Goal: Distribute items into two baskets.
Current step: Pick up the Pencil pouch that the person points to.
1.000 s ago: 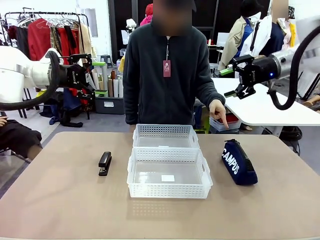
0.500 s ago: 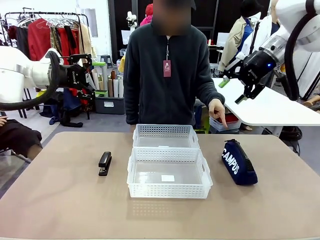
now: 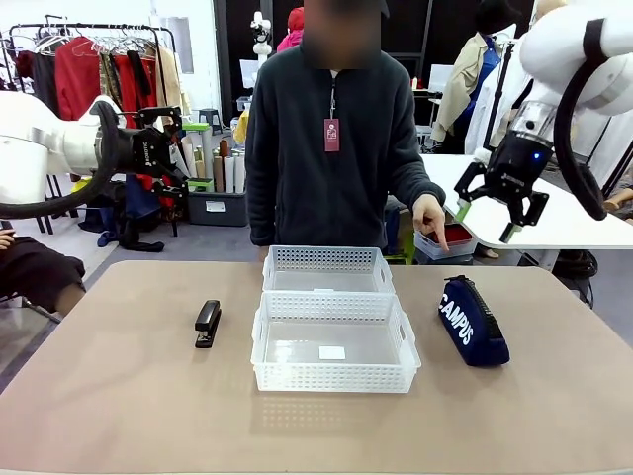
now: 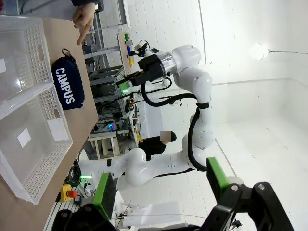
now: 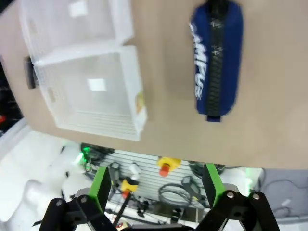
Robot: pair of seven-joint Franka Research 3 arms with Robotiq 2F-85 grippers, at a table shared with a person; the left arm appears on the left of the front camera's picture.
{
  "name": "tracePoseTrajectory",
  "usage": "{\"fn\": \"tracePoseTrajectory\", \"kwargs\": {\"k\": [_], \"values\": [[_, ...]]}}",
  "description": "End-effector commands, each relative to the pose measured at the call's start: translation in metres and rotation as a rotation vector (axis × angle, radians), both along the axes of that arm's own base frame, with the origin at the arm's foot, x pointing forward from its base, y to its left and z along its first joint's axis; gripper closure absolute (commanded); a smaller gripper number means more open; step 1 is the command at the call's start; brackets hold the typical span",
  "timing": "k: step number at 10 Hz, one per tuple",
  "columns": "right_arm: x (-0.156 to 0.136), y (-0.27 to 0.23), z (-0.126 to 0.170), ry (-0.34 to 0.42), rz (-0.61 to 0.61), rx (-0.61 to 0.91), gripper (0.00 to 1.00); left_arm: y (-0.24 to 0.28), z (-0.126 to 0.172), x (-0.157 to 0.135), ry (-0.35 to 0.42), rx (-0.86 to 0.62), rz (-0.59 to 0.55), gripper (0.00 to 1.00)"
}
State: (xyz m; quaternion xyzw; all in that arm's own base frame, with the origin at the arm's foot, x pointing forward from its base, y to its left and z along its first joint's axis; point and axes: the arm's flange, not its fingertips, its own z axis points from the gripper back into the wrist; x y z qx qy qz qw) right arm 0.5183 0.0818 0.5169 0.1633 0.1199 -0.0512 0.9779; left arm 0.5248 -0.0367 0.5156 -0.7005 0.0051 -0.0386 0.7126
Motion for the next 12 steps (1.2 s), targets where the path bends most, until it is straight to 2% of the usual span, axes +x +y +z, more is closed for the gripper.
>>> {"fn": "tracePoseTrajectory", "kwargs": {"k": [1,2,6,7,8,9,12], "values": [[0.001,0.005,-0.004,0.004,0.035,-0.107,0.00,0.001,0.001,-0.001,0.000,-0.002,0.002,0.00],[0.000,0.000,0.000,0.000,0.000,0.000,0.00,0.001,0.001,-0.001,0.000,-0.002,0.002,0.00],[0.000,0.000,-0.006,0.007,0.014,-0.034,0.00,0.001,0.001,-0.001,0.000,-0.002,0.002,0.00],[0.003,0.008,-0.033,0.006,0.024,-0.154,0.00,0.001,0.001,-0.001,0.000,-0.002,0.002,0.00],[0.003,0.020,-0.052,0.025,0.068,-0.188,0.00,0.001,0.001,-0.001,0.000,-0.002,0.002,0.00],[0.006,0.025,-0.063,0.077,0.077,-0.218,0.00,0.001,0.001,-0.001,0.000,-0.002,0.002,0.00],[0.018,0.027,-0.108,0.109,0.137,-0.355,0.00,0.001,0.001,-0.001,0.000,-0.002,0.002,0.00]]}}
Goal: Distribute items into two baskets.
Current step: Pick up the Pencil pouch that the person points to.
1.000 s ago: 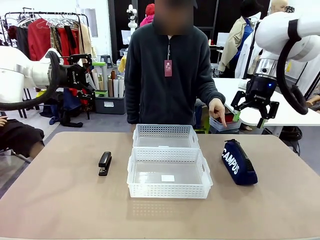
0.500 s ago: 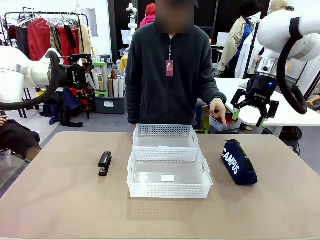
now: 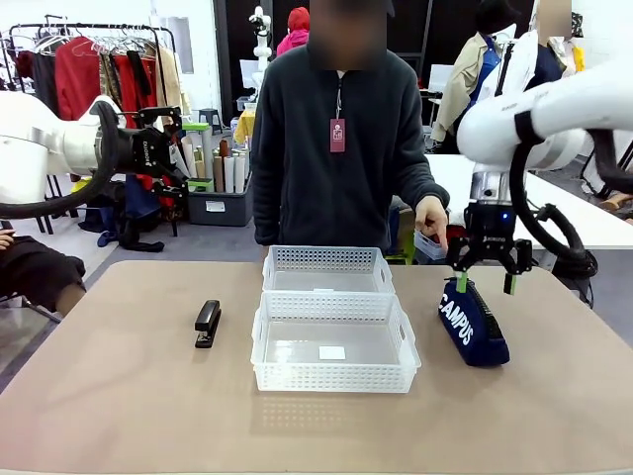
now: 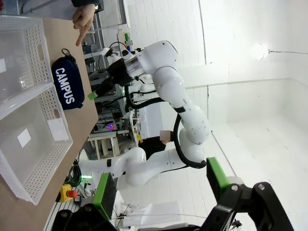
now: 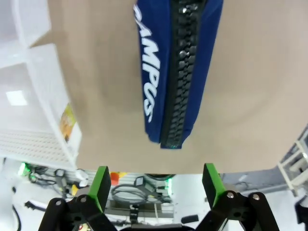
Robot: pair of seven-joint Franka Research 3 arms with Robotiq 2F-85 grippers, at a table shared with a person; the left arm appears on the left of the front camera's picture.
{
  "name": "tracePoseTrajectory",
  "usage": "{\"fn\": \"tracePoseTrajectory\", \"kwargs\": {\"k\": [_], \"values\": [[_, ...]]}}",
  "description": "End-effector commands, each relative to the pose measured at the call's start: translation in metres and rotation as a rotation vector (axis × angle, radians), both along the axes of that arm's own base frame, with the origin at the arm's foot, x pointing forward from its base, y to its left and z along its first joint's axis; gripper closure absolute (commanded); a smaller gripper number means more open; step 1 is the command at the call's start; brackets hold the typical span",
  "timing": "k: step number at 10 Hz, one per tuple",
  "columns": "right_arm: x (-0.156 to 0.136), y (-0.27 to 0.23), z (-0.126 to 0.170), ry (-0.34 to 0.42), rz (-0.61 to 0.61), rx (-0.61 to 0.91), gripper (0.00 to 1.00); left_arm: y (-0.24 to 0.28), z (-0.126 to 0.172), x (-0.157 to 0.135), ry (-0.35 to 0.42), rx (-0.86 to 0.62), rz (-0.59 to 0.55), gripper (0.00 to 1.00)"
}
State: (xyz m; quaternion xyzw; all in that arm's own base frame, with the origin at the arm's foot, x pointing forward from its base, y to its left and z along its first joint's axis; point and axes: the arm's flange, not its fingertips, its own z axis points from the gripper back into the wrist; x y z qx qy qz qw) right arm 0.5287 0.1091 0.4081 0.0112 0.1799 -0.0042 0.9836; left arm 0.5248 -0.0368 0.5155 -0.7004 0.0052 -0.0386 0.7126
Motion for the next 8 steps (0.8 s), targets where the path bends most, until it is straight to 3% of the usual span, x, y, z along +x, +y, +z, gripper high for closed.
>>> {"fn": "tracePoseTrajectory", "kwargs": {"k": [1,3,6,8], "values": [[0.011,0.005,-0.012,-0.027,-0.005,-0.099,0.00,0.001,0.001,-0.001,-0.001,-0.002,0.002,0.00],[0.013,0.002,-0.025,-0.032,-0.004,-0.049,0.00,0.001,0.001,-0.001,-0.001,-0.002,0.002,0.00],[0.013,0.007,-0.048,-0.088,-0.035,-0.013,0.00,0.001,0.001,-0.001,-0.001,-0.002,0.002,0.00],[0.012,0.006,-0.047,-0.147,-0.009,-0.027,0.03,0.001,0.001,-0.001,-0.001,-0.002,0.002,0.00]]}}
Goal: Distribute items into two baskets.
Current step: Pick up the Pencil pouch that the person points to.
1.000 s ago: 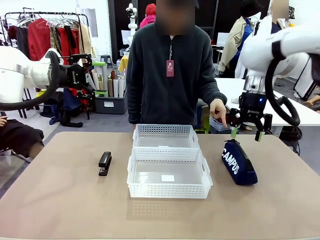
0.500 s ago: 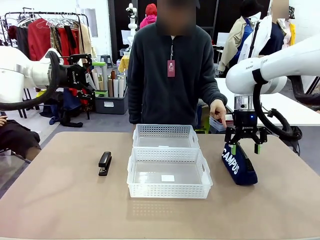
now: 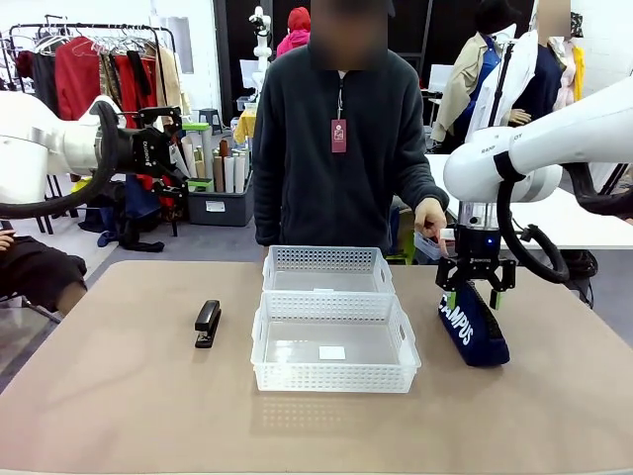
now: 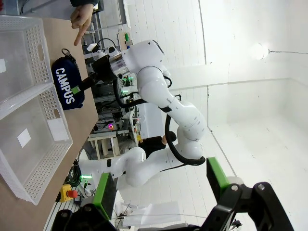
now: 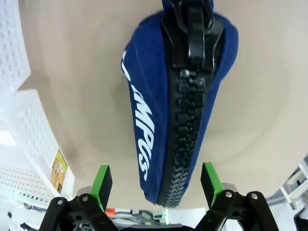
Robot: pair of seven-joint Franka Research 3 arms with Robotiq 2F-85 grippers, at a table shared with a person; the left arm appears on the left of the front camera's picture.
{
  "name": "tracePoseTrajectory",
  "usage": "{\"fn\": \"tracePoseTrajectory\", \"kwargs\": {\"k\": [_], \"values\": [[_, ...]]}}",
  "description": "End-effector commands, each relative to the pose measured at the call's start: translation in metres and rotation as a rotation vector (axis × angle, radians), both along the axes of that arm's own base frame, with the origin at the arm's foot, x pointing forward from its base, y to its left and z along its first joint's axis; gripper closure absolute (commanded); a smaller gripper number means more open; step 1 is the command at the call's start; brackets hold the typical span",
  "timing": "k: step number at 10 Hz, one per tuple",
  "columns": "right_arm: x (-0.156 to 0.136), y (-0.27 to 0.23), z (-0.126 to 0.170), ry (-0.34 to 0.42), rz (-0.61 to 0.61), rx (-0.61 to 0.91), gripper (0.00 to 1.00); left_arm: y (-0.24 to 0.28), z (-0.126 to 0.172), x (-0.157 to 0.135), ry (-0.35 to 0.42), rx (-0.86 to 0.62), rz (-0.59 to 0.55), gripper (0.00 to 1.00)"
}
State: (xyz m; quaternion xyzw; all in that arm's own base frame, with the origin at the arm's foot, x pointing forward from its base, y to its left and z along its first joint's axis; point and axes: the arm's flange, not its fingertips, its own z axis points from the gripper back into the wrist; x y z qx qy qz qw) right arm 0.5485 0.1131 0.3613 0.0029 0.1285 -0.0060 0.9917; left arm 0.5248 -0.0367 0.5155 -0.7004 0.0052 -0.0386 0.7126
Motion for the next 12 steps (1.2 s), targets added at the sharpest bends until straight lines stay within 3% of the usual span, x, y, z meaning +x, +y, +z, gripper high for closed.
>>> {"fn": "tracePoseTrajectory", "kwargs": {"k": [1,5,9,12], "values": [[-0.009,0.002,-0.001,-0.071,-0.009,-0.031,0.23,0.001,0.001,-0.001,-0.001,-0.002,0.002,0.00],[-0.010,-0.001,0.003,-0.086,-0.011,-0.036,1.00,0.001,0.001,-0.001,-0.001,-0.002,0.002,0.00],[-0.012,-0.004,0.007,-0.098,-0.039,-0.057,1.00,0.001,0.001,-0.001,-0.001,-0.002,0.002,0.00],[-0.019,-0.003,0.036,-0.080,-0.032,-0.022,1.00,0.001,0.001,-0.001,-0.001,-0.002,0.002,0.00]]}}
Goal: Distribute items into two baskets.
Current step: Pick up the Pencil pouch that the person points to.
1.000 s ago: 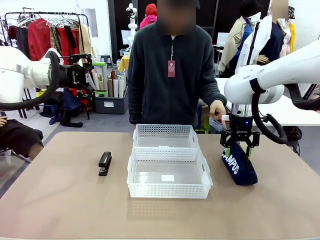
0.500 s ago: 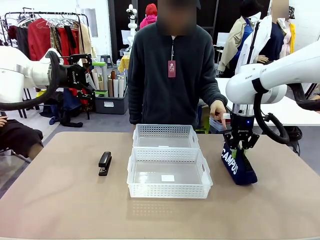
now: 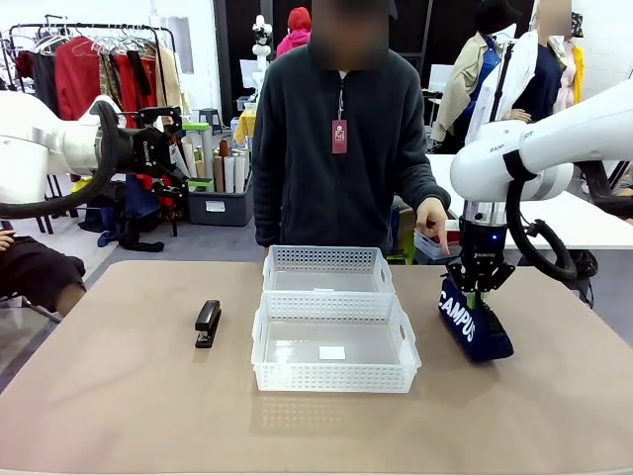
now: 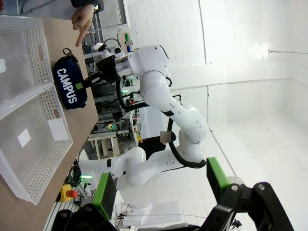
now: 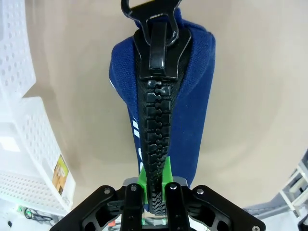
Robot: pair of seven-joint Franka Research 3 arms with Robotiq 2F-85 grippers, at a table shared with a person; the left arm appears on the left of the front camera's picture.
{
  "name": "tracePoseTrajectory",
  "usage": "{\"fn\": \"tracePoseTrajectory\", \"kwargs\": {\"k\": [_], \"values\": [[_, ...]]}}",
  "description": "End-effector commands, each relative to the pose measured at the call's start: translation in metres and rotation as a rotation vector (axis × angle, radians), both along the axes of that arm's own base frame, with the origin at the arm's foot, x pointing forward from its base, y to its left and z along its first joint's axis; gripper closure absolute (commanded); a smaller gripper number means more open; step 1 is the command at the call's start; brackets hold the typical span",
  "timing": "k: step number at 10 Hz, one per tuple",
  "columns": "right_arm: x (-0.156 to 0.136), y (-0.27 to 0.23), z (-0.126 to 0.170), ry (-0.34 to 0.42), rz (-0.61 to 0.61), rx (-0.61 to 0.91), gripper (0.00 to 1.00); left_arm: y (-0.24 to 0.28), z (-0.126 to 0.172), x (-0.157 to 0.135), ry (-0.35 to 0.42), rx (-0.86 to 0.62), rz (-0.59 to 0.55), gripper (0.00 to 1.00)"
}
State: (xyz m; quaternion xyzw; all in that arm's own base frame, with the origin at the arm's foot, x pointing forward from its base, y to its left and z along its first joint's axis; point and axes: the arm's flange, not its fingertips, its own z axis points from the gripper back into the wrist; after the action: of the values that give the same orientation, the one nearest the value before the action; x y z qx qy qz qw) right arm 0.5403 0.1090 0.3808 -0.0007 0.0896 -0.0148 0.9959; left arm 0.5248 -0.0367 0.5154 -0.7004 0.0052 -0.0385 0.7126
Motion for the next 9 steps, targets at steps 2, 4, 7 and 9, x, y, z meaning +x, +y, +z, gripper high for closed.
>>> {"fn": "tracePoseTrajectory", "kwargs": {"k": [2,4,7,9], "values": [[-0.017,0.014,0.047,-0.002,-0.025,0.017,1.00,0.001,0.001,-0.001,-0.001,-0.002,0.002,0.00],[-0.017,0.019,0.100,-0.039,-0.021,0.093,1.00,0.001,0.001,-0.001,-0.001,-0.002,0.002,0.00],[-0.016,0.022,0.191,-0.084,-0.036,0.155,1.00,0.001,0.001,-0.001,-0.001,-0.002,0.002,0.00],[-0.011,0.017,0.237,-0.069,-0.049,0.201,1.00,0.001,0.001,-0.001,-0.001,-0.002,0.002,0.00]]}}
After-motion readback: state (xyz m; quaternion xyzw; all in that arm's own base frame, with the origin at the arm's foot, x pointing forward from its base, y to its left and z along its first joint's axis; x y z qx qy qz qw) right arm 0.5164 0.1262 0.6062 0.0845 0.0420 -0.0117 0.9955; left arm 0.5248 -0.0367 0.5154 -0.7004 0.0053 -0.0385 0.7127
